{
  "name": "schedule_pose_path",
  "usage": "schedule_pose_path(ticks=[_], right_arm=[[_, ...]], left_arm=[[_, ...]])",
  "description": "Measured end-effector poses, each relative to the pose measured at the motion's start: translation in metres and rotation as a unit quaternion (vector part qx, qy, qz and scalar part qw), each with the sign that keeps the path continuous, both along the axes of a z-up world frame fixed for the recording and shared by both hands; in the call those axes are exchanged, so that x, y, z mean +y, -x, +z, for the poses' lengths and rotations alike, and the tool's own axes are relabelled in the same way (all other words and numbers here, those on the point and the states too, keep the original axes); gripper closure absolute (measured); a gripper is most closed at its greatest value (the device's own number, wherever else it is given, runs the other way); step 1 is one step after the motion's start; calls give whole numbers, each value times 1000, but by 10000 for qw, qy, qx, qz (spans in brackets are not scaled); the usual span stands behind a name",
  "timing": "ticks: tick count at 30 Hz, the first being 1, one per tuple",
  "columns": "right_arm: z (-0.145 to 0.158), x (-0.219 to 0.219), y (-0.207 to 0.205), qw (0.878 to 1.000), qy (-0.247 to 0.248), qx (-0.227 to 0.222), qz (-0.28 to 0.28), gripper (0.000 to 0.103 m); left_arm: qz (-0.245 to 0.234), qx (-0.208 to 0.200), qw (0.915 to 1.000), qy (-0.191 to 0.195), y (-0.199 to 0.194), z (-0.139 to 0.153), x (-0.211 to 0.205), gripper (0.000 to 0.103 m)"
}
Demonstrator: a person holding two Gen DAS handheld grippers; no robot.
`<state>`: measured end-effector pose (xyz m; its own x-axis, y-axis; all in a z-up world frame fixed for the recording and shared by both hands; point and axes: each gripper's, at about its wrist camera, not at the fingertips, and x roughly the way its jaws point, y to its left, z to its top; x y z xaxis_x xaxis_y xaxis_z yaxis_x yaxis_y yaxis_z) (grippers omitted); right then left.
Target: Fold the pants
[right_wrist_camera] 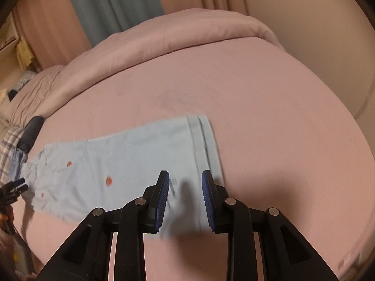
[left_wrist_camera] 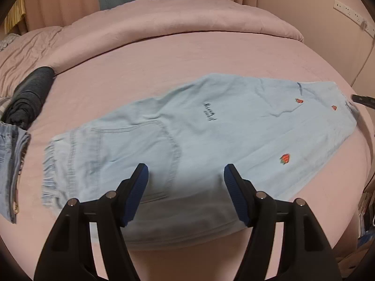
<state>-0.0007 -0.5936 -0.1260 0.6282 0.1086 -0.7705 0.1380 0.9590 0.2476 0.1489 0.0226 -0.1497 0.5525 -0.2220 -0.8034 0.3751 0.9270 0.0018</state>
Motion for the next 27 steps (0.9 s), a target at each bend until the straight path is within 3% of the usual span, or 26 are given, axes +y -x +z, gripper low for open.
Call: schedule_pose_path(ticks=[3,6,8,10,13,15,17,19,22,23,24,25,27], right_arm=[[-7,-3,-13,9995,226,218,-16,75],[-19,-20,-16,9987,-226,443,80,75],[-20,-13,-17,9986,-202,347,349,75],[-13,-6,-13,9983,-102,252,522,93],[-3,0,-9,9982,417,106,421,96],[-1,-9,-9,9990,409,55,169,99],[-11,-21,-14,9991,232,365,-28,99],[-27,-19,-19,9970,172,759,31,99],[-16,-19,-14,9964,532,621,-231,92],[-13,-19,-11,9945,719,648,-395,78],[-9,-19,-8,9930,861,634,-505,73],[0,-13,0,9902,1129,528,-622,73],[15,6,15,9947,949,171,-361,73]], left_arm=[[170,121,9998,35,-3,-6,-1,35],[388,254,9988,147,-5,-9,2,29],[560,320,9977,189,-7,-12,9,29],[727,382,9963,240,-8,-15,15,29],[884,399,9949,269,-8,-17,23,29],[943,385,9946,212,-8,-19,26,29],[969,407,9943,202,-8,-21,30,29],[971,378,9943,235,-7,-21,34,29],[1051,353,9936,221,-2,-19,43,29],[1067,339,9935,207,0,-17,45,29],[1064,308,9937,190,4,-15,48,29],[1049,258,9940,164,9,-13,48,28],[1004,193,9947,136,19,-10,51,26]])
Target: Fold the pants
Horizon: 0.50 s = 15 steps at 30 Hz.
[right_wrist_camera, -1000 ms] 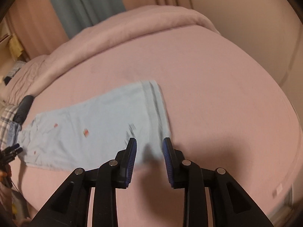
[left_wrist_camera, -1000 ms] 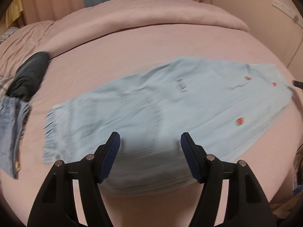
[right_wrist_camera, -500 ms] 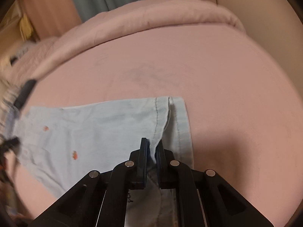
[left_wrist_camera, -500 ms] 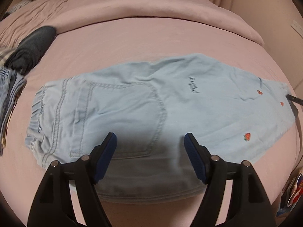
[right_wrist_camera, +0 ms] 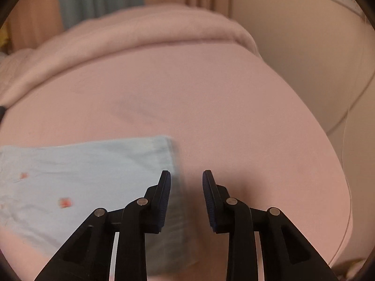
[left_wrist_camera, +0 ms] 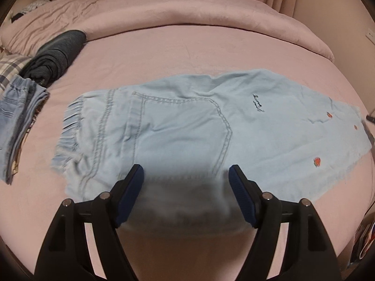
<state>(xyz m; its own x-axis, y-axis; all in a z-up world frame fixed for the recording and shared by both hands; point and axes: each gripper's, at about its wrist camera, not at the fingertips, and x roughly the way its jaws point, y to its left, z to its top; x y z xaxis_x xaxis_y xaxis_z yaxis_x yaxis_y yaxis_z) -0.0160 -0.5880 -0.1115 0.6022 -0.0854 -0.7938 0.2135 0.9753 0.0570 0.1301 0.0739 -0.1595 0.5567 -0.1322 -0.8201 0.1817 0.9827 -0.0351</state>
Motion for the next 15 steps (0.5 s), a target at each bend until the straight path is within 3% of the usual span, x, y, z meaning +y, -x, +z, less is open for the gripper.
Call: schedule_pose_path(ticks=[3,5,7,8,9,11,13,15], right_arm=[[2,38,14,9952,-497,-151,831,73],[-18,63,20,9899,-564,132,1298,73],[-48,62,19,9916,-246,633,1104,74],[-52,48,26,9929,-520,380,1000,76],[-52,34,30,9951,-636,366,656,91],[-46,20,35,9976,-379,560,140,99],[-36,21,40,9967,350,721,-92,98],[-24,31,47,9955,664,680,-35,80]], left_arm=[[-79,-96,9999,41,14,0,2,22],[-48,-131,9999,7,19,-4,5,22],[15,-192,9998,108,26,-6,15,22],[96,-233,9997,69,29,-6,22,22],[211,-264,9994,-3,31,-5,29,23],[460,-284,9984,141,42,0,53,20],[915,-238,9955,51,54,0,81,20],[1257,-226,9916,221,64,2,106,20]])
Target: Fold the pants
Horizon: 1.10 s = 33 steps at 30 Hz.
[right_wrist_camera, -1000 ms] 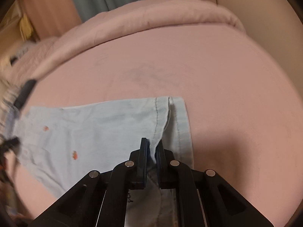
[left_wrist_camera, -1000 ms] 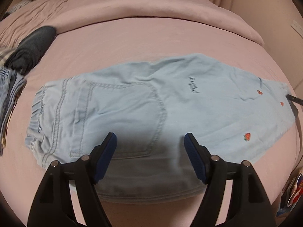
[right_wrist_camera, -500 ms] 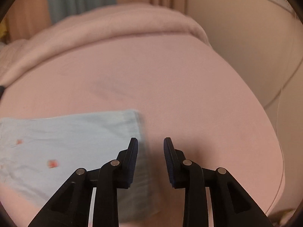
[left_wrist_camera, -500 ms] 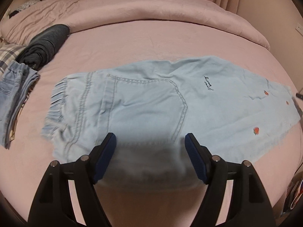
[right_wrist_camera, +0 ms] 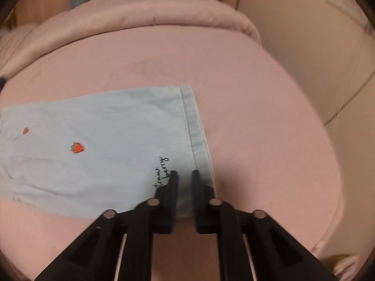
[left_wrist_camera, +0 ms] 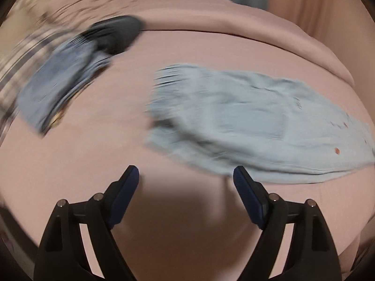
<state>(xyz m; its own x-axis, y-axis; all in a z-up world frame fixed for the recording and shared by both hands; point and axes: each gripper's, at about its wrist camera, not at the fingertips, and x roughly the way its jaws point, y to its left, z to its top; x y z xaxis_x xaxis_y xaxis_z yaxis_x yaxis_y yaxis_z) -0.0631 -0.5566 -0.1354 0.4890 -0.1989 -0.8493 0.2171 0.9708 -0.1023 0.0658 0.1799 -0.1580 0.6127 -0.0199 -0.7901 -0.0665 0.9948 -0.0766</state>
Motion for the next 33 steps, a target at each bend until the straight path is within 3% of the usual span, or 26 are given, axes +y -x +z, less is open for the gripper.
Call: schedule_pose_path(ticks=[3,6,9,12,14,16,19,21,23,25,27,28,30,33], right_arm=[[18,8,13,9983,-394,-408,-96,58],[21,13,24,9848,-1524,-770,-319,56],[13,18,37,9642,-2382,-1020,-555,55],[-11,-6,66,9258,-3376,-1111,-1285,52],[-22,-21,82,9152,-3532,-1140,-1570,49],[-32,-30,99,9120,-3508,-1172,-1772,48],[-37,-32,105,9029,-3736,-1236,-1729,47],[-25,-13,98,9126,-3681,-1328,-1183,47],[-8,24,70,9221,-3642,-1295,-151,47],[0,59,39,9157,-3804,-1146,599,45],[6,102,-10,9034,-3964,-958,1325,43],[9,127,-34,8994,-3974,-840,1616,43],[12,176,-85,8950,-3877,-611,2119,43],[17,247,-162,8849,-3728,-268,2781,43]], left_arm=[[169,-145,9982,561,9,7,18,20],[-1,-302,9955,900,9,17,6,19],[-439,-422,9917,1131,-1,30,-29,17],[-1123,-360,9816,1499,-18,35,-80,15],[-1612,-190,9723,1681,-29,34,-122,14],[-2059,-53,9651,1616,-42,33,-162,14],[-2316,-117,9601,1560,-58,35,-192,14],[-2162,-96,9602,1765,-75,32,-192,14],[-1745,-111,9689,1751,-96,25,-175,15],[-1400,-155,9787,1494,-113,19,-158,15],[-1162,155,9850,1265,-128,3,-141,17],[-1136,421,9841,1302,-130,-8,-134,20],[-1372,435,9824,1189,-115,-20,-130,21],[-1922,237,9806,295,-83,-25,-145,21]])
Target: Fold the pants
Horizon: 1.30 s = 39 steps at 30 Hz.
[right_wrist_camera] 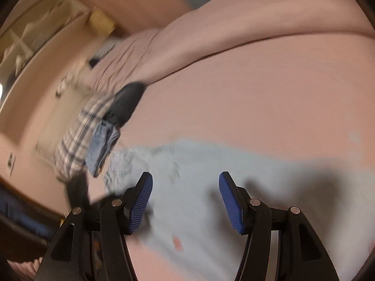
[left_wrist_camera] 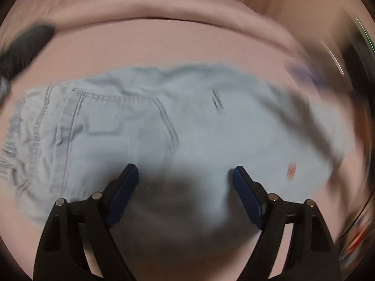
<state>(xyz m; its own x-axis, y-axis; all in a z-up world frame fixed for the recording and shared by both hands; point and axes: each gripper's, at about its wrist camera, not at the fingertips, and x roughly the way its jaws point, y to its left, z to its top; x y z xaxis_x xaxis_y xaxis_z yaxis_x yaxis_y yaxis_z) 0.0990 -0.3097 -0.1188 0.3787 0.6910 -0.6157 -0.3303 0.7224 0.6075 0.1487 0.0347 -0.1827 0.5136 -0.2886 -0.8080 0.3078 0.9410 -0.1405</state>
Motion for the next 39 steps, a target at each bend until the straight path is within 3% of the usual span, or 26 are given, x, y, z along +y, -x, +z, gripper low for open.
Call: schedule_pose_path(ticks=[2,4,7,11,17,22,24,25,26,29,32,34,35,37,39], right_arm=[[-2,31,-34,9997,111,152,177,43],[-13,53,-52,9985,381,329,198,43],[-42,64,-61,9873,164,1440,650,43],[-40,46,-24,9763,-427,1737,1214,43],[-63,48,-7,9644,-255,2284,1306,43],[-60,63,-29,9673,-823,2231,879,46],[-57,77,-32,9689,-632,2164,1024,77],[-54,85,-33,9717,-386,2061,1086,81],[-50,88,-37,9752,-144,1928,1073,94],[-49,79,-58,9778,-325,1938,731,95],[-63,91,-69,9765,218,1999,774,95],[-69,86,-78,9765,70,2080,568,95],[-68,78,-81,9787,-12,2011,411,95],[-44,62,-82,9914,523,1200,-26,95],[-29,38,-80,9920,404,1155,-321,95]], left_arm=[[-179,-252,9992,-265,14,-3,-5,21],[-157,-257,9995,-118,13,-2,-1,21],[-130,-261,9995,97,12,-2,12,21],[-253,-402,9989,5,19,-3,12,19],[-254,-438,9987,106,23,-4,7,19],[-262,-445,9986,104,24,-5,9,19],[-274,-446,9986,104,24,-3,8,19],[-282,-446,9985,116,25,-2,13,19],[-284,-446,9985,121,25,-3,13,19],[-313,-462,9984,80,26,-4,12,19],[-319,-454,9984,53,27,-6,10,19],[-317,-453,9985,50,28,-5,8,19],[-315,-444,9985,38,28,-5,8,19],[-322,-400,9987,-33,28,-3,7,21],[-225,-249,9994,109,26,8,11,24]])
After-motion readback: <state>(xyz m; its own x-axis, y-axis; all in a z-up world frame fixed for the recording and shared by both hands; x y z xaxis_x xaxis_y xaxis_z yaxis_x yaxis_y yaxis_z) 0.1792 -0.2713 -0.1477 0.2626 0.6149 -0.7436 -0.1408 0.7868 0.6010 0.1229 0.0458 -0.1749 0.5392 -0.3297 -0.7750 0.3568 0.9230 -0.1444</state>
